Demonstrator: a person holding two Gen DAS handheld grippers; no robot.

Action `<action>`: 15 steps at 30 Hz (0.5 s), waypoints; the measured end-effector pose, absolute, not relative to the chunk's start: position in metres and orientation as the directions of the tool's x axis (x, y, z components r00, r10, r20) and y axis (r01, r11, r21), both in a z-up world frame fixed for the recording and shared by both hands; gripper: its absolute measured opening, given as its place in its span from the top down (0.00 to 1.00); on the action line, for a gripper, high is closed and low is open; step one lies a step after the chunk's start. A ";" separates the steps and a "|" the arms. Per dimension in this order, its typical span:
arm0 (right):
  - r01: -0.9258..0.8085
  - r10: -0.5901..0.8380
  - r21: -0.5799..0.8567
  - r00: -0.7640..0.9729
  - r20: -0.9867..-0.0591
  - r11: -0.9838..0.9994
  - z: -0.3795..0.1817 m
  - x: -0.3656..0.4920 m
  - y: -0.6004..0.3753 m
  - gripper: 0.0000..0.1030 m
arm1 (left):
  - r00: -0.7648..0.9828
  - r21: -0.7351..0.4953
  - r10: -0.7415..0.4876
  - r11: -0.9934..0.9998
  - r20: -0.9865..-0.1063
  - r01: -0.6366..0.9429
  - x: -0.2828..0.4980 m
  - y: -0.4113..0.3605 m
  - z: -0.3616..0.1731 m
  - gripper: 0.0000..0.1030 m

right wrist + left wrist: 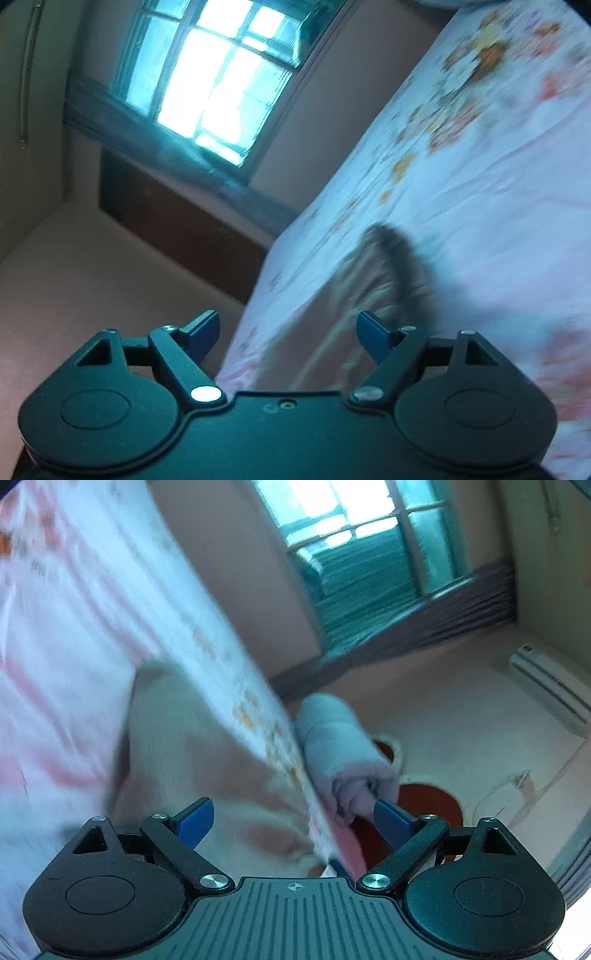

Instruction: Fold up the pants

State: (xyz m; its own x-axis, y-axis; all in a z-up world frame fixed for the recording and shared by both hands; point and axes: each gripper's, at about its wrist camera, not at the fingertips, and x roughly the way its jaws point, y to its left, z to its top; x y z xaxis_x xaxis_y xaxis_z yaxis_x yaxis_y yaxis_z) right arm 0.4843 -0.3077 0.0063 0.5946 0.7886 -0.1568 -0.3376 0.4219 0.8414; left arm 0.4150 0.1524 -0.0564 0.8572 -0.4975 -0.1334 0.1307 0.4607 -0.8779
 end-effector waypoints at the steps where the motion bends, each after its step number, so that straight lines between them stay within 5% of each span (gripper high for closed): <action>1: -0.332 0.797 0.840 0.578 -0.178 0.428 0.003 0.491 -0.298 0.28 | 0.851 -0.884 -0.496 0.459 -0.174 0.087 0.420 0.143 -0.065 0.11; 3: -0.258 0.772 0.822 0.560 -0.301 0.507 -0.014 0.502 -0.283 0.37 | 0.838 -0.879 -0.479 0.478 -0.263 -0.002 0.428 0.136 -0.089 0.22; 4: -0.214 0.744 0.809 0.567 -0.353 0.547 -0.023 0.506 -0.281 0.50 | 0.849 -0.886 -0.467 0.464 -0.249 -0.005 0.426 0.137 -0.094 0.26; 5: -0.194 0.735 0.814 0.576 -0.358 0.548 -0.026 0.508 -0.283 0.51 | 0.848 -0.895 -0.474 0.446 -0.239 -0.003 0.426 0.141 -0.095 0.26; 8: -0.210 0.754 0.823 0.561 -0.342 0.528 -0.015 0.506 -0.289 0.48 | 0.851 -0.896 -0.466 0.444 -0.241 -0.011 0.423 0.149 -0.081 0.25; 10: -0.281 0.749 0.780 0.574 -0.330 0.559 0.000 0.495 -0.288 0.30 | 0.880 -0.840 -0.404 0.543 -0.251 0.010 0.417 0.154 -0.066 0.18; 15: -0.366 0.677 0.650 0.661 -0.324 0.667 0.021 0.469 -0.275 0.20 | 0.889 -0.812 -0.378 0.583 -0.257 0.014 0.448 0.153 -0.055 0.11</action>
